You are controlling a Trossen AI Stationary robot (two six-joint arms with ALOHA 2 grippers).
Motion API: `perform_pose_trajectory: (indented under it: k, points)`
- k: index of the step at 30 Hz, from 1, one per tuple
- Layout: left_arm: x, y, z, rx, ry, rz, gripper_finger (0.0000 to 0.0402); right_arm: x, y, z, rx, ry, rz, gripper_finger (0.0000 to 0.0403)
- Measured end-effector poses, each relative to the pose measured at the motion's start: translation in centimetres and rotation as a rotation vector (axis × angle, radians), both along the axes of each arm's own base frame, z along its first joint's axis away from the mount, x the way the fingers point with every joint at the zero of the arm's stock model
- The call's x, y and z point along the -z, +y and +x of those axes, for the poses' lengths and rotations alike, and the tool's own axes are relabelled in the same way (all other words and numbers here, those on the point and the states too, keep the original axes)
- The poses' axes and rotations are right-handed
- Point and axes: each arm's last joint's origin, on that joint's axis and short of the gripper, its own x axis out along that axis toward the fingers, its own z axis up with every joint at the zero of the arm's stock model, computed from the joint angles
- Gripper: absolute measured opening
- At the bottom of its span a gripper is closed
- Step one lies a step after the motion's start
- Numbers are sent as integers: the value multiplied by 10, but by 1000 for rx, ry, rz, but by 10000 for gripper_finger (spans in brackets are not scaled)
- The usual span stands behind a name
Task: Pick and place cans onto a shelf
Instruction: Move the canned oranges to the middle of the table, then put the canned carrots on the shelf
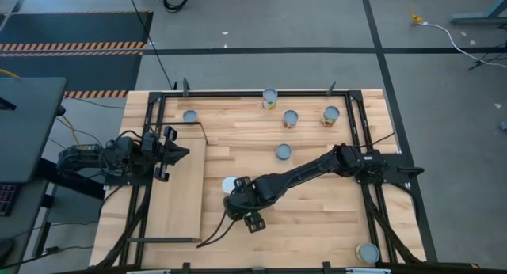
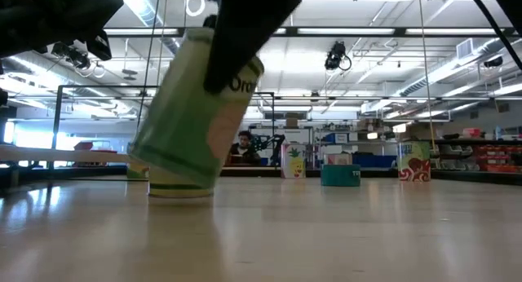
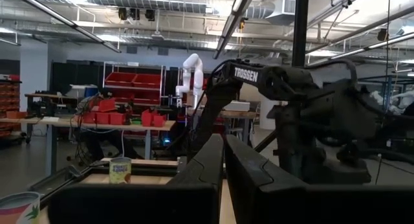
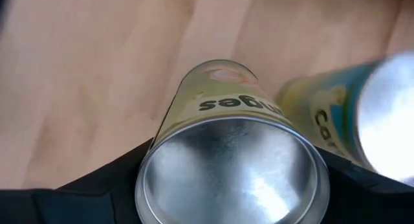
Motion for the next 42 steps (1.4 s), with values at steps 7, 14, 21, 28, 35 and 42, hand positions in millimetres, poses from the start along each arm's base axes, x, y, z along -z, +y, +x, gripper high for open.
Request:
perform_pose_trajectory:
  k: [7, 14, 21, 28, 35, 42]
  points:
    - [0, 0, 0, 0, 0, 0, 23, 10, -1, 2, -85, -4, 11, 323]
    - [0, 0, 0, 0, 0, 0, 23, 10, -9, 4, -132, -6, -5, 341]
    - [-3, 0, -1, 37, -34, -95, 23, 7, -8, 9, -189, -70, 7, 363]
    - [0, -1, 0, 102, 5, -189, 23, -33, -13, -7, -226, -99, 13, 365]
    - [10, 1, 13, 31, 125, -291, 11, -47, -44, -48, -89, -57, -13, 364]
    - [7, -10, 31, 115, 145, -330, 5, -21, -62, -95, 116, -55, -137, 364]
